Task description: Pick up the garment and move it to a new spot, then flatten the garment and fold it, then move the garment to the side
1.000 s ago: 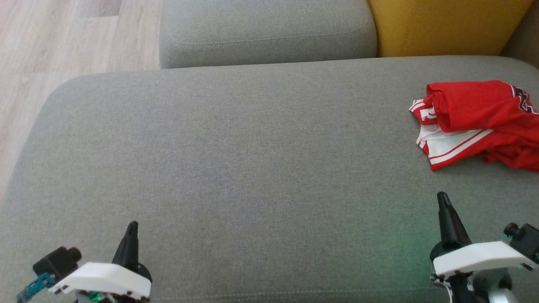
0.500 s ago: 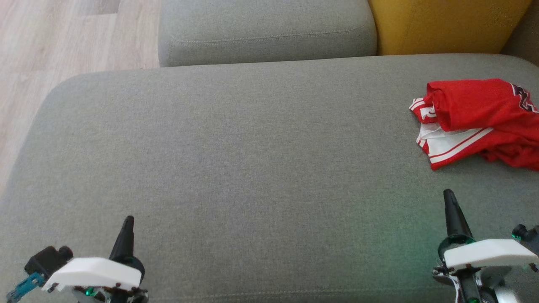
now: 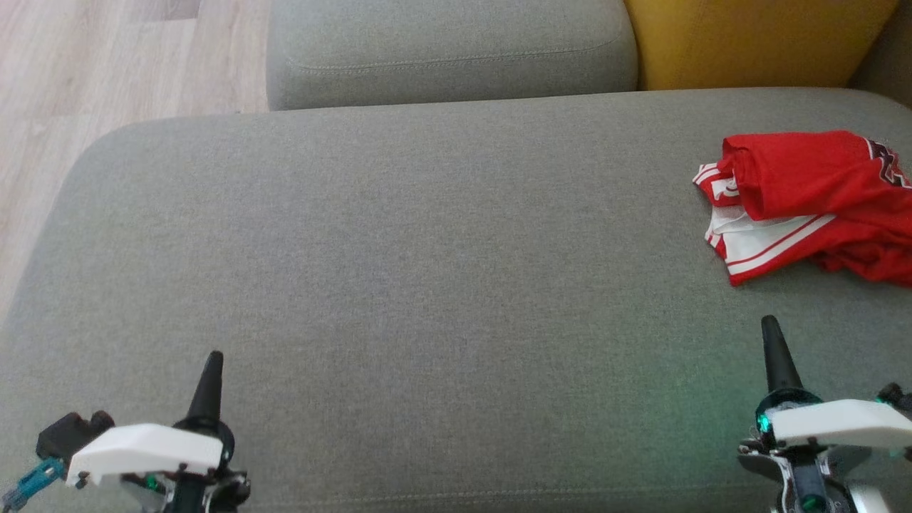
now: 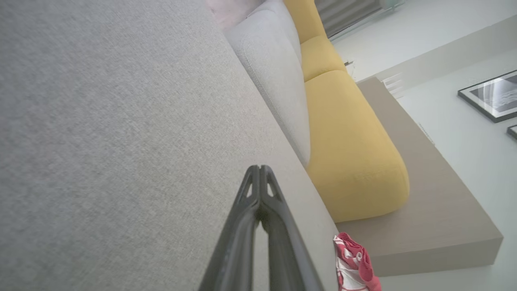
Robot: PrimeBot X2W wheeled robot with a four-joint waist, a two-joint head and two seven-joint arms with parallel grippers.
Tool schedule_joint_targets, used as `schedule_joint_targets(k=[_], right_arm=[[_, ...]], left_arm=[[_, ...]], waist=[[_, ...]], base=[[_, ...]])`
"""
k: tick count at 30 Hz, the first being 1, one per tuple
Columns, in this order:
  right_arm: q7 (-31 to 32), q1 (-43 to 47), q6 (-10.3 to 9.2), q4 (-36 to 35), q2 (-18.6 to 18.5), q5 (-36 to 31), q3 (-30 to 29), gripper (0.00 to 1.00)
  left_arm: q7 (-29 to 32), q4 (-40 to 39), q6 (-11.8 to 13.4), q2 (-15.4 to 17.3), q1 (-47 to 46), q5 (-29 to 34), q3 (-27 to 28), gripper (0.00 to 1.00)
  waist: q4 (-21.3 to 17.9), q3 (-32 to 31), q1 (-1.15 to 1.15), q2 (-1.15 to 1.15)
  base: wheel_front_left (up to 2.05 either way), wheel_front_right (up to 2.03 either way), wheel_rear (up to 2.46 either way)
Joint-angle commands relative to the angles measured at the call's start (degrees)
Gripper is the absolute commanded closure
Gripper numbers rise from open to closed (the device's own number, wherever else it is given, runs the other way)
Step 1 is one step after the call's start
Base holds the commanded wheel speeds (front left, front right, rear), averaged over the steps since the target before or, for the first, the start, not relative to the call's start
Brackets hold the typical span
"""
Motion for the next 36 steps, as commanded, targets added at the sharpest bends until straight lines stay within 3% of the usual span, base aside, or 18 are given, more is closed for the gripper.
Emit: schedule_joint_targets(k=[1,36], right_arm=[[0.37,-3.34,0.26,-1.51,-1.12,1.96,0.44,1.0],[2.0,-6.74,0.37,1.73,-1.1,25.54,-1.94,1.0]], left_arm=[[0.39,-1.66,-0.64,0.23,-3.67,-1.57,2.27,1.0],[5.71,0.41,-4.65,-3.17,-7.53,-21.83,8.83,1.0]], waist=[[-0.01,0.03,0.0,0.0],[-0.23,0.84,0.0,0.0]], base=[[0.0,0.0,0.0],[0.0,0.0,0.0]])
